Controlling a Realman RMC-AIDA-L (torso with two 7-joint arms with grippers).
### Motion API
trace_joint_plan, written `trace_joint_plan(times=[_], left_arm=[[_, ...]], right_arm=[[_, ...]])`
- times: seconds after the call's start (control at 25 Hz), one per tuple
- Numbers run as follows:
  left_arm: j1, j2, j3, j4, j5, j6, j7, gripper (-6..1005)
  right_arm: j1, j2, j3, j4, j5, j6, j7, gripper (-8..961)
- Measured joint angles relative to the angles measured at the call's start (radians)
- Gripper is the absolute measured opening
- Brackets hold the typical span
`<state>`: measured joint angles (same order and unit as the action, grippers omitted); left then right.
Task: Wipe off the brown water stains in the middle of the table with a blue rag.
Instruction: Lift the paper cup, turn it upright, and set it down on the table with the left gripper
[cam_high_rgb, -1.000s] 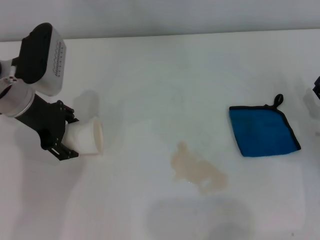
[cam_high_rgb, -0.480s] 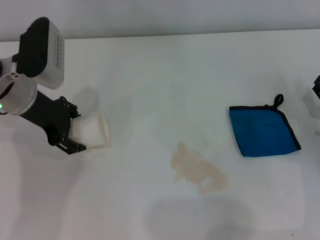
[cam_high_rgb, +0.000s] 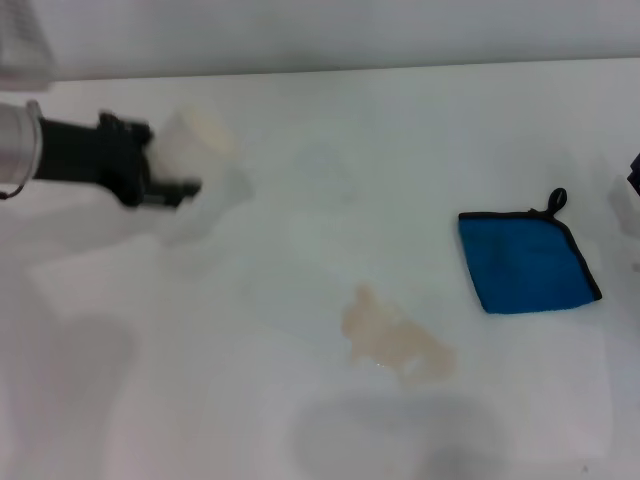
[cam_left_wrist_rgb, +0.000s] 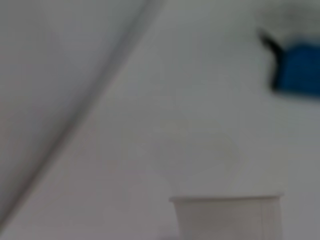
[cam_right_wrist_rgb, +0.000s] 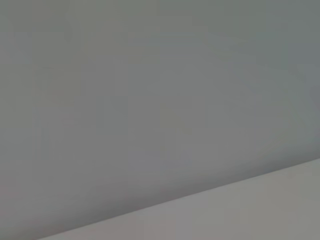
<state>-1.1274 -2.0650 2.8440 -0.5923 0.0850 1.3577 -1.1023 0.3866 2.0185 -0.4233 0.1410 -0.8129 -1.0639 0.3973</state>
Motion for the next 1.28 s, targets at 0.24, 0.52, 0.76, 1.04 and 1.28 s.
trace_joint_plan(times=[0.24, 0.52, 0.76, 1.04, 1.28], left_arm=[[0.201, -0.002, 0.000, 0.119, -0.468, 0.019, 0.133, 681], [0.379, -0.007, -0.002, 0.321, -0.739, -0.003, 0.319, 624], [0.517, -0.014, -0.003, 0.556, -0.980, -0.127, 0.565, 617], [0.570, -0.021, -0.025, 0.716, -1.063, -0.306, 0.736, 609], [0.568, -0.024, -0.064, 0.760, -1.065, -0.396, 0.772, 604]], right_arm=[[0.002, 0.001, 0.000, -0.006, 0.000, 0.001, 0.000, 837], [0.011, 0.002, 0.000, -0.011, 0.000, 0.004, 0.000, 837], [0.019, 0.002, 0.000, -0.013, 0.000, 0.004, 0.000, 837], [0.027, 0.003, 0.024, -0.014, 0.000, 0.004, 0.001, 837], [0.029, 0.004, 0.033, -0.014, 0.000, 0.004, 0.002, 837]])
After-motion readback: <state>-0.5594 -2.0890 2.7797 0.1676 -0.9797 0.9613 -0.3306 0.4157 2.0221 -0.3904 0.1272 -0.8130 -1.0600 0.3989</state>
